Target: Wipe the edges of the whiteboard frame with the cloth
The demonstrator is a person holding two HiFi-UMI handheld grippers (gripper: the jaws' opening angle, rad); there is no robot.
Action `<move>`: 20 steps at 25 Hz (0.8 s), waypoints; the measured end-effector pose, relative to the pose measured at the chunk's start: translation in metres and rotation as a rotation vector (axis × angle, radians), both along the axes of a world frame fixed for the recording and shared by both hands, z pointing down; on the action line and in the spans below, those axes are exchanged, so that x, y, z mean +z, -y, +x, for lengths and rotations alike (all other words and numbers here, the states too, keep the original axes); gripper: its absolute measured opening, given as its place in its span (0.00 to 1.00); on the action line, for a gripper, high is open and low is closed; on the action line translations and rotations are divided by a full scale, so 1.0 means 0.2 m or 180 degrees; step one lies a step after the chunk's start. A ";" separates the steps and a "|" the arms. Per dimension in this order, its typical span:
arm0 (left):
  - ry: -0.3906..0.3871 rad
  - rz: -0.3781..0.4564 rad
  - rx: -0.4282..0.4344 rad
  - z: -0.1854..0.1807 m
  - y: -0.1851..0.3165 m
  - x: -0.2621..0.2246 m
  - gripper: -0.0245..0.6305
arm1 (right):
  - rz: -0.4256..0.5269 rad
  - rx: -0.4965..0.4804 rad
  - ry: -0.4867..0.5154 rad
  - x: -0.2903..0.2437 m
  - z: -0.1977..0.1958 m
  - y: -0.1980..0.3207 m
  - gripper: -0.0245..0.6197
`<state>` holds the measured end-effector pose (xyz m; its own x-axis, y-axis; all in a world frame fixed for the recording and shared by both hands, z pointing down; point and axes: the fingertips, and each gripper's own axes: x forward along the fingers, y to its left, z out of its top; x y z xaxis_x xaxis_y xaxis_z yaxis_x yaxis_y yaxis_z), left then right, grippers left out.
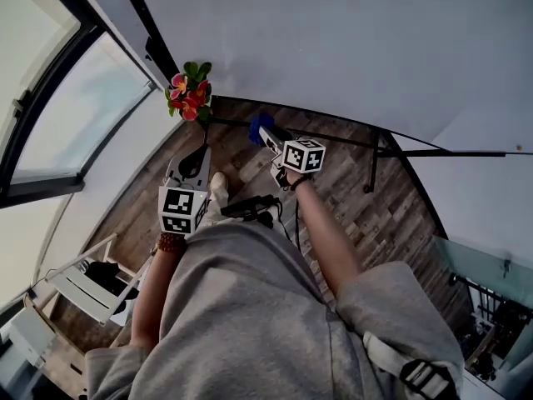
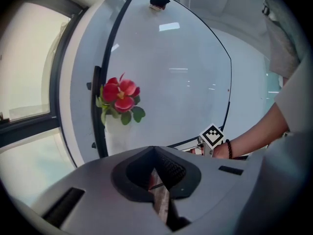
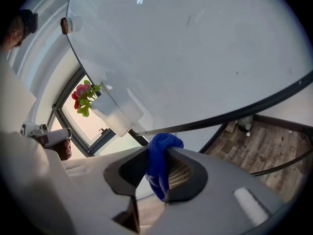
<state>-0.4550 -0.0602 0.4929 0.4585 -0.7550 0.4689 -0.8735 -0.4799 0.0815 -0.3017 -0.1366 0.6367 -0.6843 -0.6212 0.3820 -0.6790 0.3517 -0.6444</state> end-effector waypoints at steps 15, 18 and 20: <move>-0.0063 0.0068 0.0837 0.74 -0.02 -0.07 0.05 | 0.0902 0.0448 -0.0394 -0.64 0.61 -0.07 0.20; -0.0086 0.0185 0.1002 0.91 0.01 -0.13 0.05 | 0.1069 0.0553 -0.0547 -0.76 0.74 -0.11 0.20; -0.0119 0.0266 0.1111 1.03 0.04 -0.18 0.05 | 0.1124 0.0644 -0.0718 -0.81 0.83 -0.13 0.20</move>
